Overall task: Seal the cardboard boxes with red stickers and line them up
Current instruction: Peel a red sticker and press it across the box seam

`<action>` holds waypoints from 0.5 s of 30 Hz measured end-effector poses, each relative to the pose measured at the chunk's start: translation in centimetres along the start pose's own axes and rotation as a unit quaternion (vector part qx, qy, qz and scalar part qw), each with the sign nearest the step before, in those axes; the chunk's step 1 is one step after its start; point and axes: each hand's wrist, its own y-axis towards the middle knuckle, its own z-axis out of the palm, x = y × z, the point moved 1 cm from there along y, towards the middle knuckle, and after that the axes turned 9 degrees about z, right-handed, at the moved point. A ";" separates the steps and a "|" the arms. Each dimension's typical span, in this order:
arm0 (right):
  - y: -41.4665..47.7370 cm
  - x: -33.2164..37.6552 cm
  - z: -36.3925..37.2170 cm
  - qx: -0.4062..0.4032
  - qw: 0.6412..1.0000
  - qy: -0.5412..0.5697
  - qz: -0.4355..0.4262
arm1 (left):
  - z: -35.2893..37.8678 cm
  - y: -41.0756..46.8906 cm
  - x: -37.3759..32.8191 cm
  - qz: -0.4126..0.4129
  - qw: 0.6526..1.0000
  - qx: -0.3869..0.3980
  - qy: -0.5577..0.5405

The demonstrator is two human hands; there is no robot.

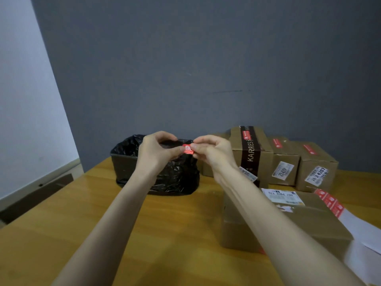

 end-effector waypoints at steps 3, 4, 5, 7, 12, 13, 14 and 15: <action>0.9 0.1 0.8 -0.012 0.999 -0.052 -0.007 | -0.9 1.0 0.6 -0.017 0.999 0.031 -0.025; 1.2 0.1 1.1 -0.011 0.998 -0.061 -0.005 | -1.1 1.3 0.7 -0.016 0.998 0.048 -0.025; 1.6 0.0 1.3 -0.009 0.998 -0.060 0.000 | -1.2 1.5 0.8 -0.015 0.998 0.056 -0.015; 2.3 -0.3 1.8 0.003 0.999 -0.048 0.015 | -1.2 2.2 1.2 -0.021 0.998 0.059 0.006; 3.7 -0.9 2.8 0.012 0.998 -0.055 0.017 | -0.9 3.8 2.7 -0.084 0.994 0.074 0.000; 4.0 -0.9 3.0 0.011 0.998 -0.060 0.010 | -0.8 4.0 3.0 -0.094 0.993 0.072 -0.013; 4.3 -0.9 3.1 0.007 0.997 -0.072 0.002 | -0.7 4.2 3.2 -0.102 0.992 0.067 -0.024; 4.6 -0.9 3.3 0.000 0.996 -0.090 -0.004 | -0.6 4.4 3.4 -0.109 0.992 0.058 -0.031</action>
